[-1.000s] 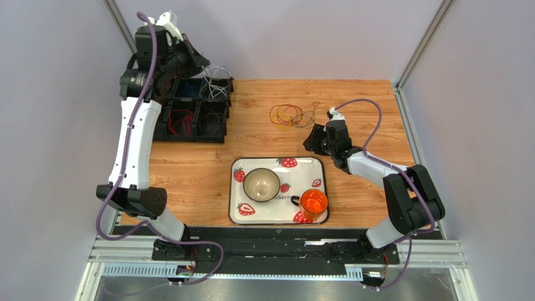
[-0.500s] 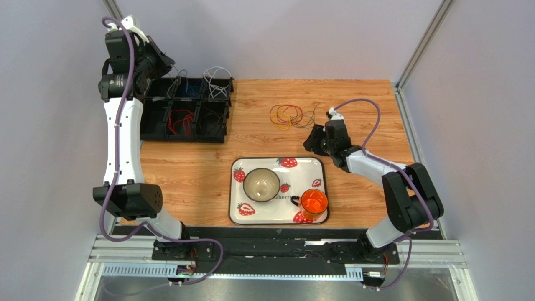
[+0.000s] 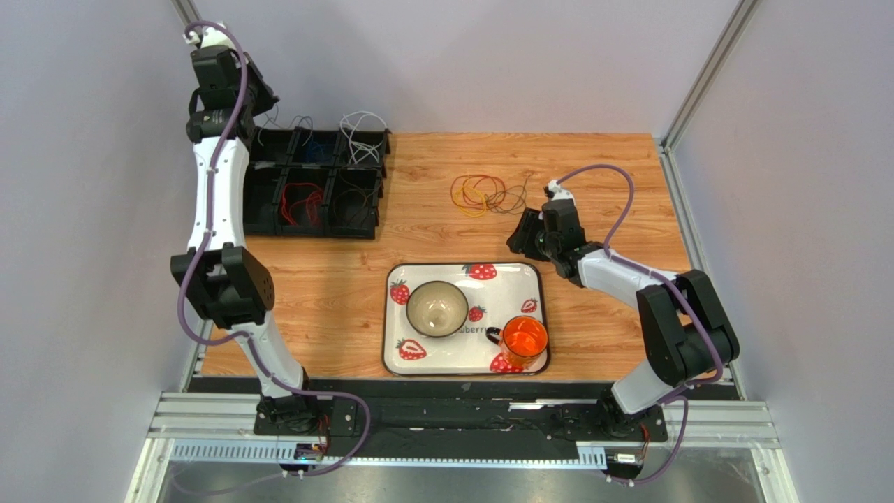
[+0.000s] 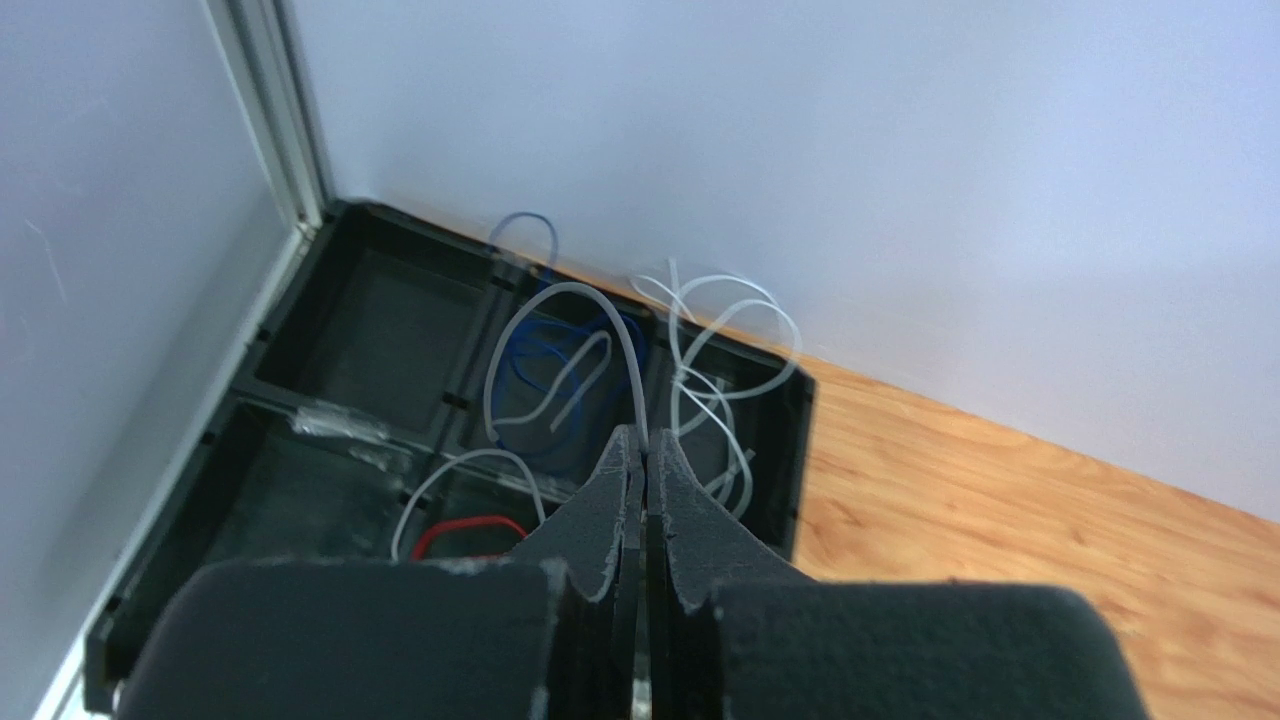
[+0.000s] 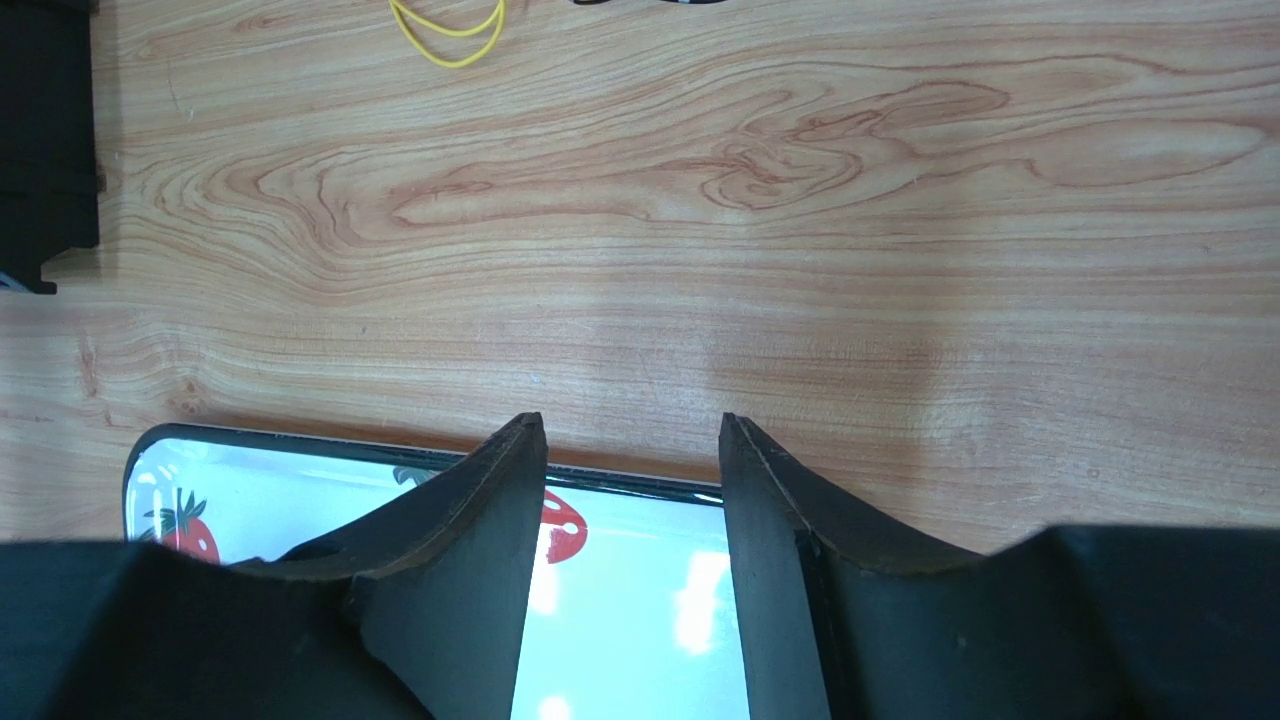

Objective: Untangle the cables

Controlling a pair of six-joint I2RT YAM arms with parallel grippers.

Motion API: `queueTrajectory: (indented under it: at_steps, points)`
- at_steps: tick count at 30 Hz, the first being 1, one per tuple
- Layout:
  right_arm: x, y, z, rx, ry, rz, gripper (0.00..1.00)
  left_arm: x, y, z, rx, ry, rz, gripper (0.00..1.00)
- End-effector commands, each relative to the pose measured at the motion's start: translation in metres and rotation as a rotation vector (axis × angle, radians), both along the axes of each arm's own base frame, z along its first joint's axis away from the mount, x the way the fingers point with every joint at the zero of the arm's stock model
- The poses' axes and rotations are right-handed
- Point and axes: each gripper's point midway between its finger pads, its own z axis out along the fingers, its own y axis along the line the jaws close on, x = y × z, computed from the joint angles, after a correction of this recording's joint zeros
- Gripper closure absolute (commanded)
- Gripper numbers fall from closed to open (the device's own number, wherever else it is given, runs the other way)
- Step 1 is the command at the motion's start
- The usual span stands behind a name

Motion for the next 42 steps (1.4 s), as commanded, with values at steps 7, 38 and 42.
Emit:
queueTrajectory:
  at_steps: [7, 38, 42]
  points:
    - [0.016, 0.002, 0.015, 0.013, -0.043, -0.021, 0.52, 0.047, 0.047, 0.027, 0.152, -0.159, 0.14, 1.0]
    - [0.021, 0.004, 0.013, -0.022, -0.037, -0.025, 0.54, 0.121, 0.084, -0.093, 0.124, -0.094, 0.257, 0.99]
    - [0.02, 0.005, 0.011, -0.027, -0.034, -0.023, 0.54, 0.126, 0.084, -0.096, 0.129, -0.092, 0.24, 0.82]
